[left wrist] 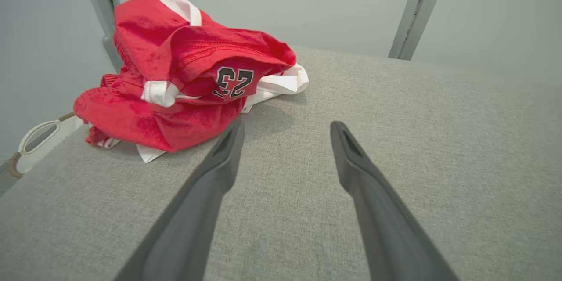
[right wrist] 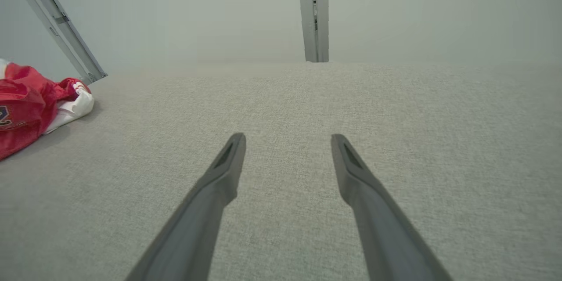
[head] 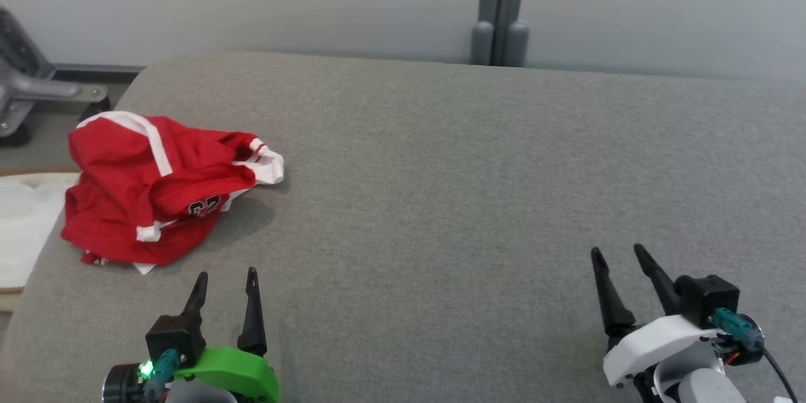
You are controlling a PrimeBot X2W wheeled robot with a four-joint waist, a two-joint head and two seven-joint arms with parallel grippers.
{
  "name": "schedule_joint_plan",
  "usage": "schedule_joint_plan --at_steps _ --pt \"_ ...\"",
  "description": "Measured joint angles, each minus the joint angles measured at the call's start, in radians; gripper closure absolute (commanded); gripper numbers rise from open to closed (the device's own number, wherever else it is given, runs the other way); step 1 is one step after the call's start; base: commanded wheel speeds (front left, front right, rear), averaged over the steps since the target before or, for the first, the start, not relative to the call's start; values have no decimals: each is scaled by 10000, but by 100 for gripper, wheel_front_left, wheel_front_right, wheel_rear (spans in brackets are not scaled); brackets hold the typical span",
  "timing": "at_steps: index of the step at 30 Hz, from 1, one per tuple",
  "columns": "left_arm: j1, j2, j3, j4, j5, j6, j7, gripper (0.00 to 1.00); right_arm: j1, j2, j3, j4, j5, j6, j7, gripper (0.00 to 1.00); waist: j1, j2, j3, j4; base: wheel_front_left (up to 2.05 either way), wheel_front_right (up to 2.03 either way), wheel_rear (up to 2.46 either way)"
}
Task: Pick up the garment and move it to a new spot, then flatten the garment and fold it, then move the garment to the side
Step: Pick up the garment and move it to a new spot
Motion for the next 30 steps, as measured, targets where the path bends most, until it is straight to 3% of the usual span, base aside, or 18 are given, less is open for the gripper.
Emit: schedule_joint_plan --at_steps 16,23,26,30 --pt "548 -63 1478 178 915 -10 -305 0 -504 -13 1751 520 -807 6 -322 0 0 0 425 2416 0 0 0" --pt "368 -90 2050 224 796 -370 -364 0 -629 -196 2017 579 -1057 6 -387 0 0 0 890 2593 0 0 0" --pt "-218 -92 2102 326 393 -752 -364 0 -852 -355 2034 523 -1087 6 -387 0 0 0 1193 2475 0 0 0" --pt "-1250 -94 2349 472 347 -940 -366 0 -1132 -560 2098 387 -1131 6 -389 0 0 0 1674 2256 0 0 0"
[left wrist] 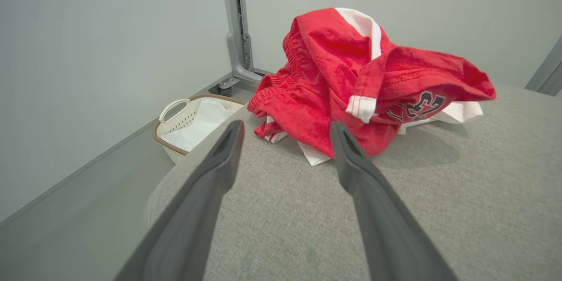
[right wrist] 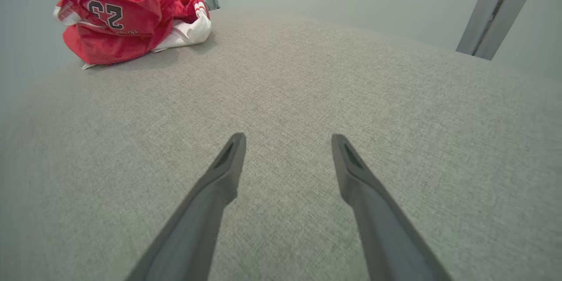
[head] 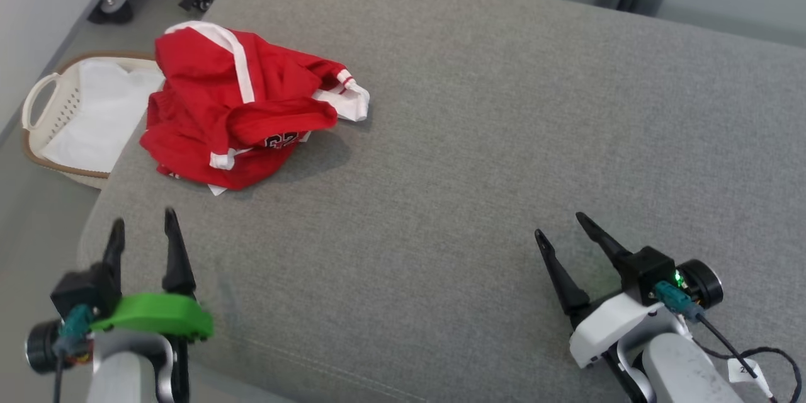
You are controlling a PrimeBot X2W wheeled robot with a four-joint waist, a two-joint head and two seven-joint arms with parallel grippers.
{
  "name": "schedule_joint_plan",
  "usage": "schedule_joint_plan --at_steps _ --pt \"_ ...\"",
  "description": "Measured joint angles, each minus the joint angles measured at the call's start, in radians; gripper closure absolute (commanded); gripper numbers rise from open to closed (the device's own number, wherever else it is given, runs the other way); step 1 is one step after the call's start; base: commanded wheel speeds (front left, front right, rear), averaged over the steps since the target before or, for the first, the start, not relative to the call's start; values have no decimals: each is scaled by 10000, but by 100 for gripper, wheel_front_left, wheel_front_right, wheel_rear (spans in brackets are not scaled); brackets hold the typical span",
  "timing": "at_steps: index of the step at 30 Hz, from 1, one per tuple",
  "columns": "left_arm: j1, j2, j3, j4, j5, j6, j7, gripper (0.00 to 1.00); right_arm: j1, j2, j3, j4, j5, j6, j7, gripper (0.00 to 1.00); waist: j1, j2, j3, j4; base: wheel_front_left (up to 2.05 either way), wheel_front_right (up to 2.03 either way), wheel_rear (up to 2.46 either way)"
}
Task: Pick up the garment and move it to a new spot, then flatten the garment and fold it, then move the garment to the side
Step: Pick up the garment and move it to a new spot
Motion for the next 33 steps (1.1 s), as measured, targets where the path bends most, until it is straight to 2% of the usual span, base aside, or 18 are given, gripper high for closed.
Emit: schedule_joint_plan --at_steps 7,14,20,27,28,29,30,33 --pt "-2205 631 25 368 -6 -119 -13 0 -614 -303 54 -397 -40 0 0 0 0 0 1046 -459 0 0 0" --pt "-4190 1601 -180 1626 -278 -127 -15 0 -1124 -322 88 -878 -96 0 0 0 0 0 2027 -1024 0 0 0" --pt "-5554 2274 -387 4050 -602 -142 -15 0 -1369 -328 140 -1151 -98 2 -27 0 0 -1 2700 -1582 0 0 0" --pt "-6445 2416 -585 6270 -1331 -144 4 0 -1485 -284 69 -1243 -98 8 -48 0 0 0 3114 -2118 0 0 0" --pt "-6475 2401 -637 6466 -1417 -144 2 53 -1486 -270 44 -1235 -100 8 -77 0 1 0 3124 -2174 0 0 0" --pt "-6496 2393 -698 6600 -1490 -144 0 87 -1485 -268 17 -1220 -100 8 -75 0 1 0 3107 -2210 0 0 0" --pt "-6506 2395 -792 6688 -1584 -144 0 100 -1484 -268 2 -1187 -100 8 -75 0 0 0 3069 -2233 0 0 0" --pt "-6497 2451 -1049 6518 -1684 -144 -12 100 -1429 -226 -48 -1093 -96 8 -56 0 1 0 2881 -2270 0 0 0"
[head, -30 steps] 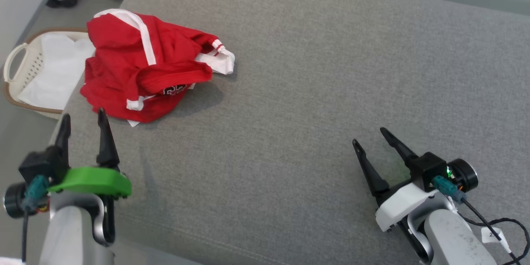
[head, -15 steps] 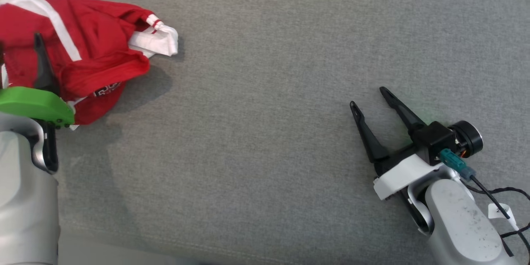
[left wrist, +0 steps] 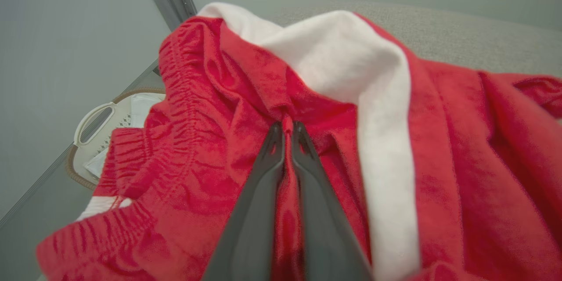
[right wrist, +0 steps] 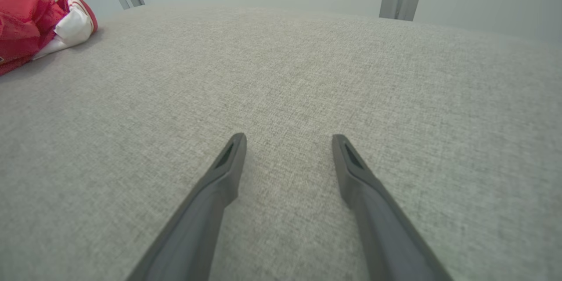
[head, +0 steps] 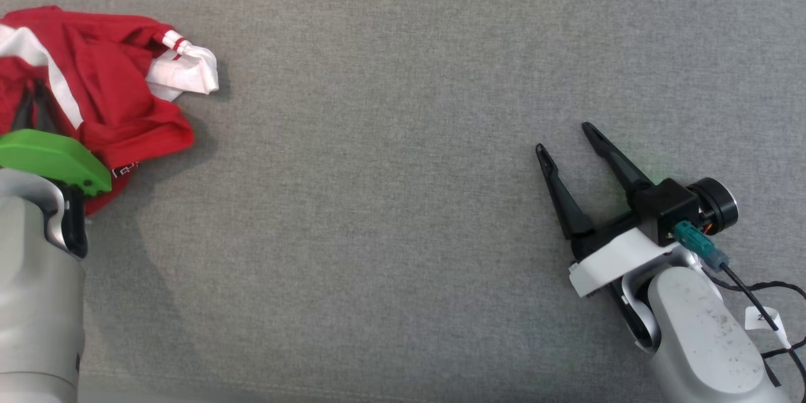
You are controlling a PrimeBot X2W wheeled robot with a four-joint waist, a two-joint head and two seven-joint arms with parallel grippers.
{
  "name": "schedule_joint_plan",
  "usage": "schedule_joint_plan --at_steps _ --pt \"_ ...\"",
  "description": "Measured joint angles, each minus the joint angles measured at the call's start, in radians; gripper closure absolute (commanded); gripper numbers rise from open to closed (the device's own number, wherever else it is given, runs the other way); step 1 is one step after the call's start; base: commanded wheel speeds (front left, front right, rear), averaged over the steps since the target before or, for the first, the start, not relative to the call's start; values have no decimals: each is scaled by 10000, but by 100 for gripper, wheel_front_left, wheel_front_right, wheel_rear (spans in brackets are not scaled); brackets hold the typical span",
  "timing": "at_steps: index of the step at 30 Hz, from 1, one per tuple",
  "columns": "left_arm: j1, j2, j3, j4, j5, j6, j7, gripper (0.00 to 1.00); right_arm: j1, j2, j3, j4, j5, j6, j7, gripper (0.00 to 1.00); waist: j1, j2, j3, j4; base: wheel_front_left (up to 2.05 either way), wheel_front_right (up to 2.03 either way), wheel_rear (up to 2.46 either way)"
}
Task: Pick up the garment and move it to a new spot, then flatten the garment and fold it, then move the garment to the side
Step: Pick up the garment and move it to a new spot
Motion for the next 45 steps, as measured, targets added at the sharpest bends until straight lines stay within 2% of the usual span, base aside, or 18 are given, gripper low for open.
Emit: schedule_joint_plan --at_steps 7,13,17,21,28,31,37,38,39,45 --pt "287 295 -278 -2410 48 0 2 100 481 203 -54 247 92 -2 31 0 0 0 -773 -58 0 0 0" --pt "517 201 -913 -4640 190 0 0 100 991 391 -52 368 151 -2 31 0 0 0 -1614 -249 0 0 0" --pt "525 -6 -1787 -5785 -42 0 -2 100 1170 451 -65 405 176 -2 31 0 0 1 -2091 -593 0 0 0" --pt "523 -460 -2940 -6543 -303 0 -2 100 1316 518 -50 393 198 -4 33 0 0 1 -2410 -1144 0 0 0" --pt "589 -1471 -4567 -6907 -1045 0 -2 100 1534 633 -38 387 284 -4 33 0 0 1 -2731 -2309 0 0 0" --pt "839 -1885 -5239 -6633 -1498 0 -2 100 1569 677 -12 428 322 -4 33 0 0 1 -2821 -2881 0 0 0" --pt "1336 -2303 -6011 -5739 -1760 0 -2 100 1666 704 -90 428 360 -4 33 0 -1 1 -2898 -3795 0 0 0" --pt "1473 -2360 -6029 -5522 -1758 0 0 60 1667 709 -90 418 366 -4 33 0 0 1 -2895 -3921 0 0 0" --pt "1552 -2389 -6017 -5352 -1709 0 -2 0 1667 713 -94 414 368 -4 33 0 0 1 -2889 -4012 0 0 0" --pt "2348 -2447 -5081 -5221 -807 92 -2 0 1689 744 -230 385 368 -4 33 0 0 1 -2819 -4157 0 0 0"
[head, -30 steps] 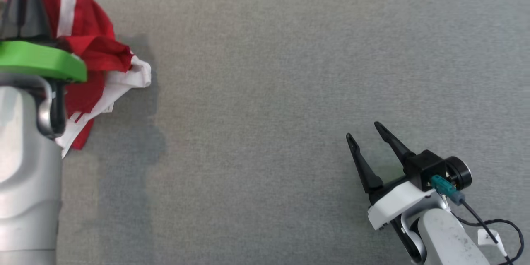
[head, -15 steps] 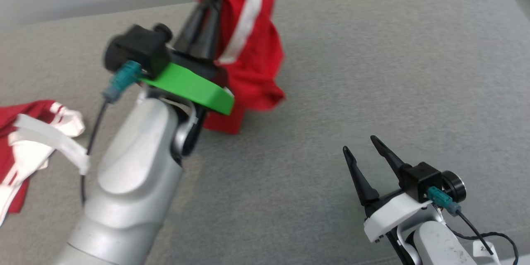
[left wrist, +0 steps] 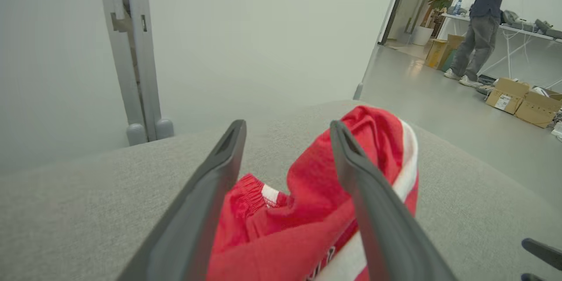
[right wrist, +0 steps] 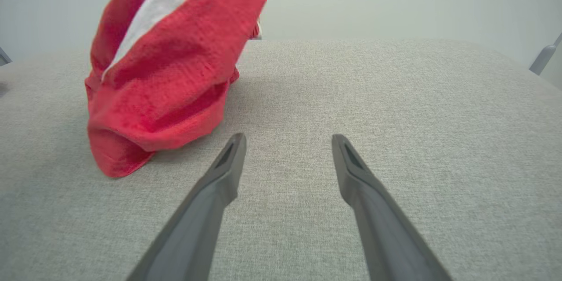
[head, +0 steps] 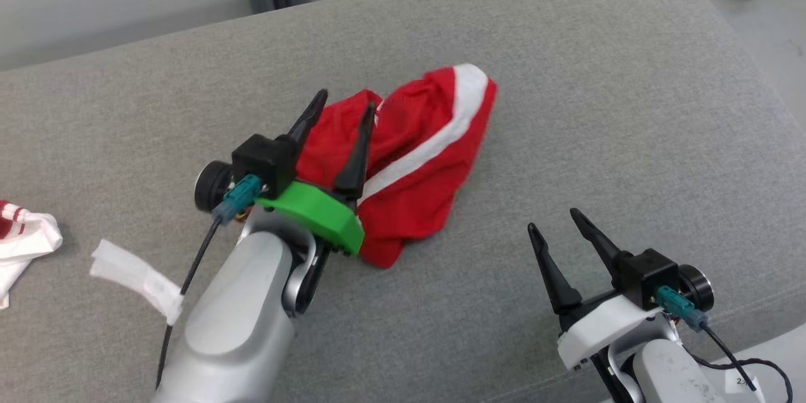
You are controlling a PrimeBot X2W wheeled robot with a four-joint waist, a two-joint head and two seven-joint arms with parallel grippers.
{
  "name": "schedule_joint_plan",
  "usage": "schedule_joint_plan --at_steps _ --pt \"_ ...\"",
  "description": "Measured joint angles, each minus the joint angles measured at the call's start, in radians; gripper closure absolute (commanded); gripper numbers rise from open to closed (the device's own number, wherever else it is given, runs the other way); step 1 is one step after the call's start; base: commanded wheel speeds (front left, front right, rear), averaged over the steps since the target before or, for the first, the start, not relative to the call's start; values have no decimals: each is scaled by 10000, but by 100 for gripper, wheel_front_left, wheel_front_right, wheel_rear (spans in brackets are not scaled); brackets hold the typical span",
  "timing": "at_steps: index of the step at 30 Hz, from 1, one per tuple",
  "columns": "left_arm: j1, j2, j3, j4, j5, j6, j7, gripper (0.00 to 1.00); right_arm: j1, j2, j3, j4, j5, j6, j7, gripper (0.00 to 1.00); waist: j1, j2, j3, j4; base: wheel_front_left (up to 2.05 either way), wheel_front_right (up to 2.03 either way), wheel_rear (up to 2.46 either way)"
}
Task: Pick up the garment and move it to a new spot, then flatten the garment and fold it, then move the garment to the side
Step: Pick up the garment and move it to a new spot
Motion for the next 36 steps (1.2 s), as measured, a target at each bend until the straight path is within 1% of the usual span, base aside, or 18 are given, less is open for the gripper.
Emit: schedule_joint_plan --at_steps 3,13,20,23,27,31,36 --pt "780 -6 924 -184 270 249 0 0 74 8 -104 -27 2 0 0 0 0 0 -71 154 0 0 0" --pt "3219 -6 3484 -1204 1350 263 -4 0 456 25 -510 -111 -31 0 0 0 0 0 -574 1109 0 0 0" --pt "4881 -15 4989 -1785 1471 288 -6 0 728 29 -570 -71 -36 0 0 0 0 -1 -923 1752 0 0 0" --pt "5472 -19 5258 -1860 1436 290 -4 0 763 33 -575 -35 -31 0 0 0 0 -1 -1030 1995 0 0 0" --pt "5853 -19 5354 -2015 1338 280 -4 0 830 35 -558 -2 -27 0 0 0 0 0 -1114 2274 0 0 0" --pt "5944 -19 5166 -2046 1243 259 -4 0 822 38 -520 4 -27 0 0 0 0 -1 -1080 2413 0 0 0" --pt "5891 -25 4704 -2056 1072 259 -4 0 687 33 -412 44 -48 0 0 0 0 -1 -922 2513 0 0 0"
